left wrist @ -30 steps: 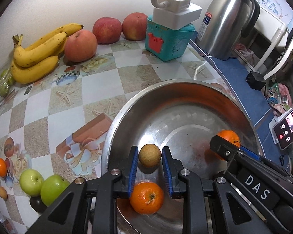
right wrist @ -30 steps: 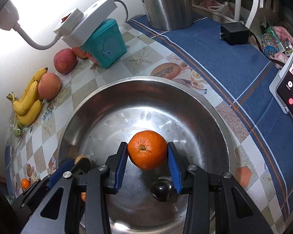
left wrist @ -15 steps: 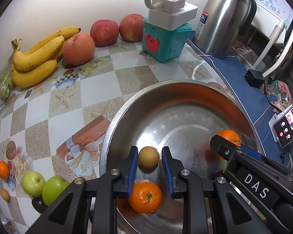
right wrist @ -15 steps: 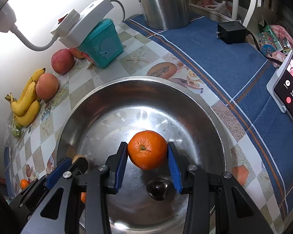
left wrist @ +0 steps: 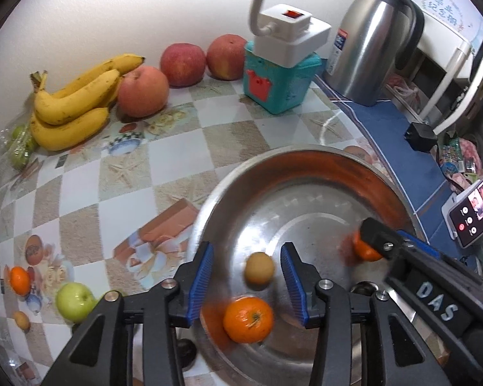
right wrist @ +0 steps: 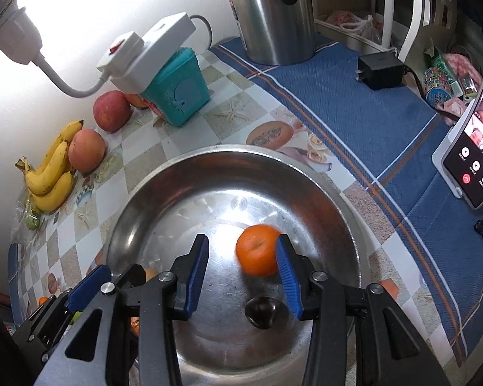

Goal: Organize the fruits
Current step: 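Open both tools to drop the brown fruit and orange into the bowl, then withdraw both tools from the bowl back over the fruit on the table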

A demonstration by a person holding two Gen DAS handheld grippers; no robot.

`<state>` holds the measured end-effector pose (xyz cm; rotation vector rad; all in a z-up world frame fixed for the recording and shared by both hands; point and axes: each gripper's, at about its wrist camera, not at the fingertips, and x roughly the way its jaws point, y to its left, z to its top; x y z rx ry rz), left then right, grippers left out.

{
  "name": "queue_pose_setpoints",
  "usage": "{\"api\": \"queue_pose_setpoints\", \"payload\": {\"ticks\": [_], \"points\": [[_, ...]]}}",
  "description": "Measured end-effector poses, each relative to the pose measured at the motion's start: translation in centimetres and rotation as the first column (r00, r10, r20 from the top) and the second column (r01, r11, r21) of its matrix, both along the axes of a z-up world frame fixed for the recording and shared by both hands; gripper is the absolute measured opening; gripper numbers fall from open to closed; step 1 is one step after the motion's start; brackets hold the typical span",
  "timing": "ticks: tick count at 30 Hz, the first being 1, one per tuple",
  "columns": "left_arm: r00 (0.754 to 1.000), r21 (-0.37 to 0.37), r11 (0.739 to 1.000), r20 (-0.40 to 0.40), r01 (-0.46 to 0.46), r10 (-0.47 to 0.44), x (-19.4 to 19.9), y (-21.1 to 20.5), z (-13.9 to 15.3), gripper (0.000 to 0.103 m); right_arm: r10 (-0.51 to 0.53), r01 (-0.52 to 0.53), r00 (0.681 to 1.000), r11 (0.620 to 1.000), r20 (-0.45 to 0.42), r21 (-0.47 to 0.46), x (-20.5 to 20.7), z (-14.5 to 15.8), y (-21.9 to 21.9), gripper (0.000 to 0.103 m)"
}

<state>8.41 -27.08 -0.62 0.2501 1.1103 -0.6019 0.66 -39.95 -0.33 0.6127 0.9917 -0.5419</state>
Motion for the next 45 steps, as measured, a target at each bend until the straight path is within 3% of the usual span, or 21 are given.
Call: {"api": "queue_pose_setpoints", "payload": {"ticks": [6, 14, 26, 34, 36, 39, 41, 45], "points": [[0.998, 0.050, 0.997, -0.010, -0.060, 0.060, 0.7, 1.9, 0.3, 0.055, 0.013, -0.013, 1.000, 1.000, -0.003, -0.005, -0.2, 1.0, 0.2, 0.044], [0.988, 0.111, 0.982, -0.002, -0.154, 0.155, 1.4, 4.8, 1.0, 0.056, 0.052, -0.053, 0.998, 0.999, -0.039, -0.009, -0.2, 1.3, 1.2, 0.044], [0.958, 0.149, 0.946, 0.036, -0.287, 0.285, 2.3, 9.4, 1.7, 0.058, 0.137, -0.138, 0.988, 0.990, -0.068, -0.024, 0.6, 1.5, 3.9, 0.044], [0.947, 0.155, 0.935, 0.035, -0.320, 0.319, 2.5, 10.9, 1.6, 0.059, 0.178, -0.181, 0.981, 0.983, -0.083, -0.031, 1.2, 1.5, 5.3, 0.044], [0.945, 0.160, 0.932, 0.032, -0.326, 0.326, 2.7, 11.1, 1.4, 0.068, 0.181, -0.185, 0.979, 0.982, -0.088, -0.033, 1.4, 1.4, 5.5, 0.044], [0.938, 0.171, 0.923, 0.029, -0.346, 0.346, 2.9, 11.6, 1.1, 0.078, 0.180, -0.185, 0.979, 0.982, -0.099, -0.044, 1.5, 1.2, 5.5, 0.064], [0.932, 0.182, 0.915, 0.029, -0.360, 0.360, 3.1, 11.9, 0.8, 0.080, 0.181, -0.186, 0.978, 0.981, -0.103, -0.045, 1.5, 1.1, 5.5, 0.066], [0.923, 0.199, 0.903, 0.035, -0.382, 0.383, 3.3, 12.6, 0.5, 0.096, 0.186, -0.193, 0.975, 0.980, -0.121, -0.055, 1.6, 0.7, 5.5, 0.074]]}}
